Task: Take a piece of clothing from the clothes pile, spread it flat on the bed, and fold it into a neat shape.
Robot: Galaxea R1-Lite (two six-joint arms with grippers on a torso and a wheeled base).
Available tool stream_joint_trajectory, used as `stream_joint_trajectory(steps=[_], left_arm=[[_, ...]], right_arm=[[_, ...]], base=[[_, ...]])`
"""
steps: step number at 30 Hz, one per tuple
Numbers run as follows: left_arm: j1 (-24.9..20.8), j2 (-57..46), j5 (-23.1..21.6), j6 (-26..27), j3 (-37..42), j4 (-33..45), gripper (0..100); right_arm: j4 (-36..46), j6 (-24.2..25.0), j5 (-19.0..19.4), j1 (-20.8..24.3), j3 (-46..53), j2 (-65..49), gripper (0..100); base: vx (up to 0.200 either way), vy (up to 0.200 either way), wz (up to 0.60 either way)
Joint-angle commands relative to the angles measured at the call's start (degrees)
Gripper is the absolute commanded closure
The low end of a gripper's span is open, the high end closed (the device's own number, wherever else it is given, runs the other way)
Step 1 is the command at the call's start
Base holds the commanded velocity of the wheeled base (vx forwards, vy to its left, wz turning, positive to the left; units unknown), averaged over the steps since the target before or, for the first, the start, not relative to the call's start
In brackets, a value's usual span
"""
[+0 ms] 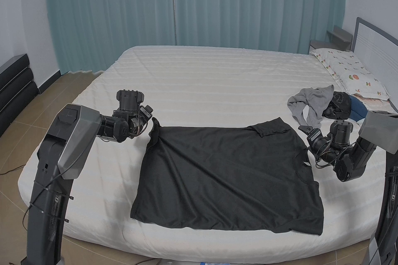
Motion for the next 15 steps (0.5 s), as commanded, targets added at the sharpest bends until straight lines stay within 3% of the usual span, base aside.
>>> stream_joint_trajectory(steps=[1, 5, 6, 9, 15], left_arm=[[-0.5, -10.2, -2.2, -2.4, 13.6, 0.2, 0], [-1.3, -13.8, -3.0, -5.1, 20.7, -0.9, 0], [-2.0, -17.8, -5.6, -7.0, 27.6, -2.8, 0], [-2.5, -20.8, -7.3, -8.3, 32.5, -3.9, 0], [-4.2, -27.5, -11.9, -10.1, 45.3, -5.0, 0]], right_arm=[[0.6, -5.3, 0.4, 0.0, 4.6, -5.2, 0], [0.4, -5.5, 1.5, -0.6, 8.8, -8.7, 0], [0.6, -5.7, 3.2, -0.6, 12.5, -10.8, 0], [0.5, -6.1, 3.4, -0.1, 14.9, -11.6, 0], [-2.4, -7.6, 4.4, -0.4, 20.8, -12.9, 0]], base=[[0.0, 0.0, 0.0], [0.0, 0.0, 0.0], [0.0, 0.0, 0.0], [0.0, 0.0, 0.0], [-0.2, 0.0, 0.0]])
